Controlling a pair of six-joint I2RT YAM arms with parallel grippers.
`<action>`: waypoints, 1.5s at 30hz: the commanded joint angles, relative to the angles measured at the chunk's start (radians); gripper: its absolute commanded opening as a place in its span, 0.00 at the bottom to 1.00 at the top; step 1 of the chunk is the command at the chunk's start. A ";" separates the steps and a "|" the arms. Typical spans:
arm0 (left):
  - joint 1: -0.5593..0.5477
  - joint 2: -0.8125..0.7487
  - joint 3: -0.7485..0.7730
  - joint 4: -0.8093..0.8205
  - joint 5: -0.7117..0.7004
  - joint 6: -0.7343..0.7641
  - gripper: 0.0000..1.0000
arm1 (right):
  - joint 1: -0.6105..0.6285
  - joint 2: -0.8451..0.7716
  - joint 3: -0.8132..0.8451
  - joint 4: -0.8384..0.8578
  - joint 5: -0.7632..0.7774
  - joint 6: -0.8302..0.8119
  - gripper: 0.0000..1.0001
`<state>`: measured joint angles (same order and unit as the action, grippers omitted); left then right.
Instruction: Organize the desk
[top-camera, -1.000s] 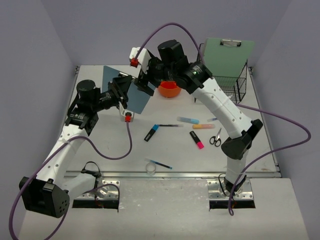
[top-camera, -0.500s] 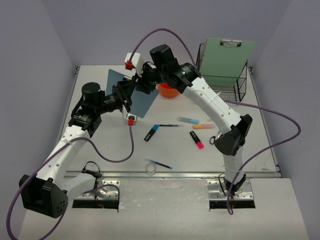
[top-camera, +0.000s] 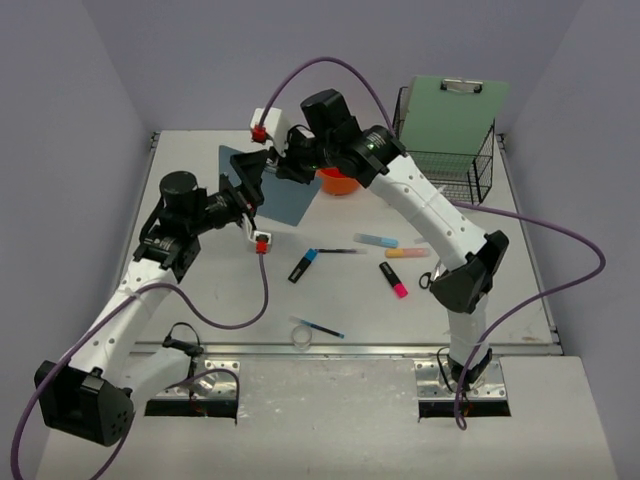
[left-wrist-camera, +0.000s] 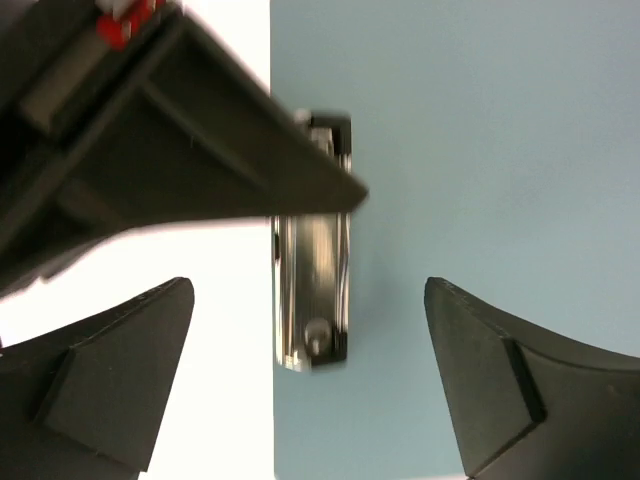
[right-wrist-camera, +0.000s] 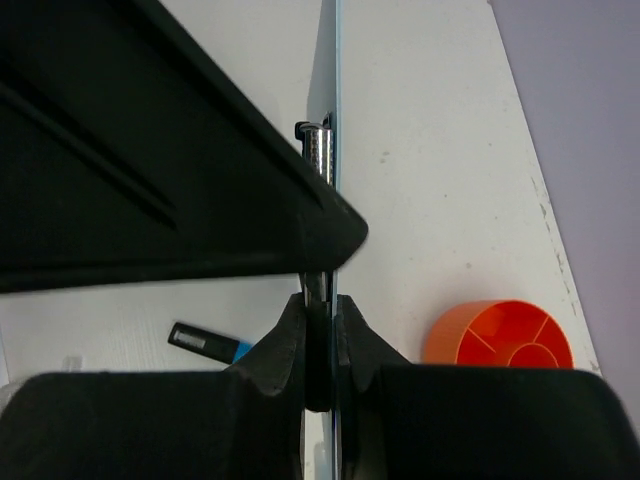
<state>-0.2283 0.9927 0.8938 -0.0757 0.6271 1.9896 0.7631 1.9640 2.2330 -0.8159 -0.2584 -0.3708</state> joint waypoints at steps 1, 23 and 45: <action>-0.008 -0.125 -0.005 0.056 -0.034 0.062 1.00 | 0.004 -0.149 0.003 0.047 0.039 -0.036 0.00; -0.008 -0.252 0.262 -0.150 -0.430 -1.507 1.00 | 0.002 -0.749 -0.370 -0.153 0.293 -0.543 0.00; -0.008 -0.085 0.189 -0.139 -0.260 -1.759 1.00 | -0.555 -0.620 -0.318 -0.430 0.048 -0.868 0.00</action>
<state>-0.2287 0.9346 1.1029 -0.2656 0.3490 0.2500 0.2598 1.3400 1.8896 -1.3032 -0.0900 -1.1526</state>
